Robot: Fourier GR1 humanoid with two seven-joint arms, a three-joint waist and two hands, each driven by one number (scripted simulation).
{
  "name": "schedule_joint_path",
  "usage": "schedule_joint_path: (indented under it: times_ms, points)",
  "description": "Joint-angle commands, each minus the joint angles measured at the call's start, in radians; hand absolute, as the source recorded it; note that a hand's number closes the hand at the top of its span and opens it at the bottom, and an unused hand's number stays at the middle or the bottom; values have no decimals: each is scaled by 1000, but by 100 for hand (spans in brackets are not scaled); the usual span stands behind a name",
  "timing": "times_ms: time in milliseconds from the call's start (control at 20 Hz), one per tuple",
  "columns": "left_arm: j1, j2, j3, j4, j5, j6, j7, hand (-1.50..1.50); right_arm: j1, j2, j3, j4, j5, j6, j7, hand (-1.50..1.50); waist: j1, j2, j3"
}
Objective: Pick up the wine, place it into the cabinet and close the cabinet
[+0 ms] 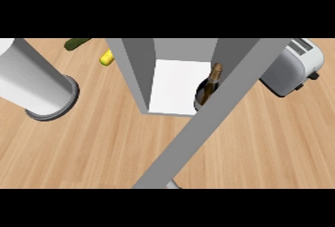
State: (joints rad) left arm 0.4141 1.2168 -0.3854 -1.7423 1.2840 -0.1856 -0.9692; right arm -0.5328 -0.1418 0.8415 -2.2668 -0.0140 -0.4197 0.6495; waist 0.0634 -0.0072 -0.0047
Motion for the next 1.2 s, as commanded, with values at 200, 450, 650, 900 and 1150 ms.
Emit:
schedule_joint_path:
  times_ms: [200,450,650,900,1150]
  points:
    - [43,46,86,23,40,-126,8,-150,-345,139,-190,420,-67,-97,-65,150,11,10,3]
    - [57,-12,94,111,-25,-185,-3,-150,-495,141,-333,634,-206,15,-152,150,-2,16,2]
    - [109,7,160,150,-11,-271,-6,-150,-552,142,-413,775,-289,141,-212,150,-1,13,3]
    - [115,16,199,104,-2,-236,33,-150,-560,141,-411,886,-481,411,-160,150,12,19,4]
    - [111,1,227,136,1,-257,55,-150,-587,113,-363,978,-643,703,-45,150,15,20,3]
